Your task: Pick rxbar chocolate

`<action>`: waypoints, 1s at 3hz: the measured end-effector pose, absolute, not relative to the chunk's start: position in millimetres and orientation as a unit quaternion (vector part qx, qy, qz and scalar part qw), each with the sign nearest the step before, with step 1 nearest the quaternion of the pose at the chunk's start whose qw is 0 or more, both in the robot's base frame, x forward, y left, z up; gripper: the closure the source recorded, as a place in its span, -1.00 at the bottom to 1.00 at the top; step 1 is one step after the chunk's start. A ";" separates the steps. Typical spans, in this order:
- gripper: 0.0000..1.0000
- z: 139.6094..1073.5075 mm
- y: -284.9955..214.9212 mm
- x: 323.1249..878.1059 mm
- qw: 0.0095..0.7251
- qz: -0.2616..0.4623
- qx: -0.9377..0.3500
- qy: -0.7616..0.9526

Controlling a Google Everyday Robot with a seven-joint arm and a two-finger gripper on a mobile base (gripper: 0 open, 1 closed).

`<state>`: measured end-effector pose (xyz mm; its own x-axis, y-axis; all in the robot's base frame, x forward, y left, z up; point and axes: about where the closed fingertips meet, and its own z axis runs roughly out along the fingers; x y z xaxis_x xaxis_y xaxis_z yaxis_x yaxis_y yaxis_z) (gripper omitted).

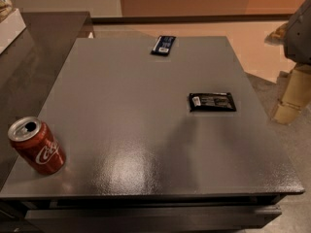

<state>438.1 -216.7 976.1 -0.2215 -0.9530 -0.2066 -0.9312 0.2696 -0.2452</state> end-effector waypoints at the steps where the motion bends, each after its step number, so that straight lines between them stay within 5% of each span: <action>1: -1.00 976.1 -216.7 438.1 0.159 -0.034 -0.603 0.781; 3: -1.00 964.8 -199.0 456.5 0.157 -0.007 -0.622 0.767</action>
Offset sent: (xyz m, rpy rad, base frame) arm 0.0036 0.0046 -0.0040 0.0139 0.0347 0.0339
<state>456.5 -199.0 964.8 -0.1770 -0.9562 -0.2330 -0.9519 0.2265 -0.2062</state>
